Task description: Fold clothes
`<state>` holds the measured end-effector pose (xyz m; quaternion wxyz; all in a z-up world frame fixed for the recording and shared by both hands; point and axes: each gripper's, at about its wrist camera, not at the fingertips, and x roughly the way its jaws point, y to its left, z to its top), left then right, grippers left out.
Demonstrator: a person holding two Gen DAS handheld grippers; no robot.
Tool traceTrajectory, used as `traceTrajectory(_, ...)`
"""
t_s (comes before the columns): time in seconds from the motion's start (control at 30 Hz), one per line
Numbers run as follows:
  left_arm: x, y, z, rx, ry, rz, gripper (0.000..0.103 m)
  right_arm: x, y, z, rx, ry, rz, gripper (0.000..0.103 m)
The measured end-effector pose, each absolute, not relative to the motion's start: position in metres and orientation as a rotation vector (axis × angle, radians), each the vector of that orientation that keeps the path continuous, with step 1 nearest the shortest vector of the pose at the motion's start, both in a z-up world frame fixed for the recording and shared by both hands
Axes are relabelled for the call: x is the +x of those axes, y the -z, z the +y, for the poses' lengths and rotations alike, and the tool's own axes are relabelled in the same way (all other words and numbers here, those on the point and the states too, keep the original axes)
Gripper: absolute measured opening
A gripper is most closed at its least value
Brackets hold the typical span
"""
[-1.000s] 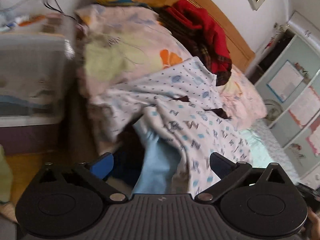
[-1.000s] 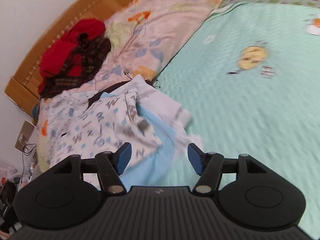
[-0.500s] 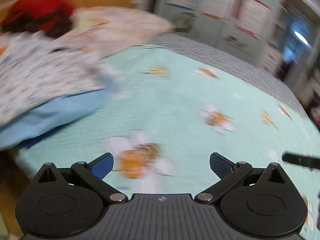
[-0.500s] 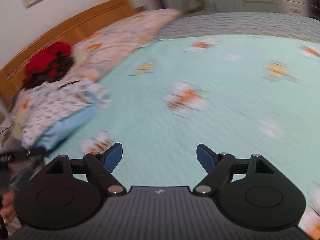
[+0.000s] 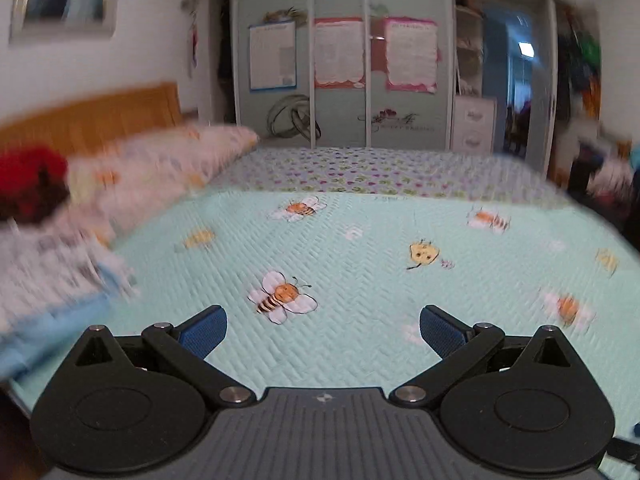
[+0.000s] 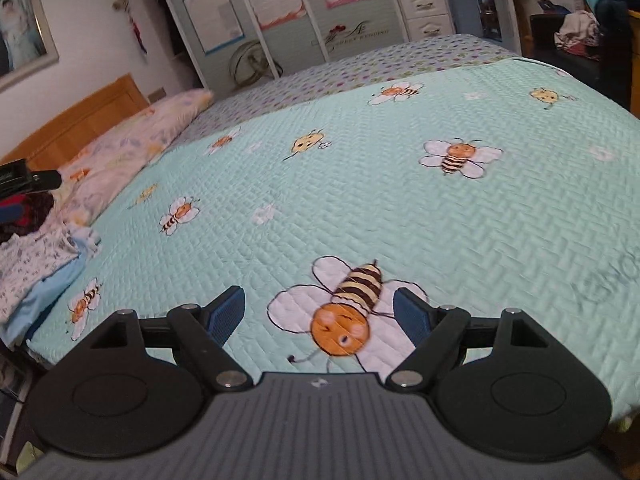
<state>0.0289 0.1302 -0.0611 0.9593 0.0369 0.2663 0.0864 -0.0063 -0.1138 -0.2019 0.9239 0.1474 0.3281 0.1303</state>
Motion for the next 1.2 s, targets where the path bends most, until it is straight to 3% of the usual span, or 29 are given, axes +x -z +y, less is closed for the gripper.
traceTrajectory(0.33,0.026,0.063,0.067,0.141,-0.037,0.614,0.102,-0.015,0.224,-0.131,0.365,-0.284,0.672,0.082)
traceTrajectory(0.7,0.038,0.071,0.072,0.062,-0.031,0.545,0.103,-0.022,0.242,-0.132,0.363,-0.29,0.697,0.082)
traceTrajectory(1.2,0.048,0.082,0.054,0.116,-0.009,0.606,0.102,-0.021,0.248,-0.135,0.373,-0.282,0.712,0.083)
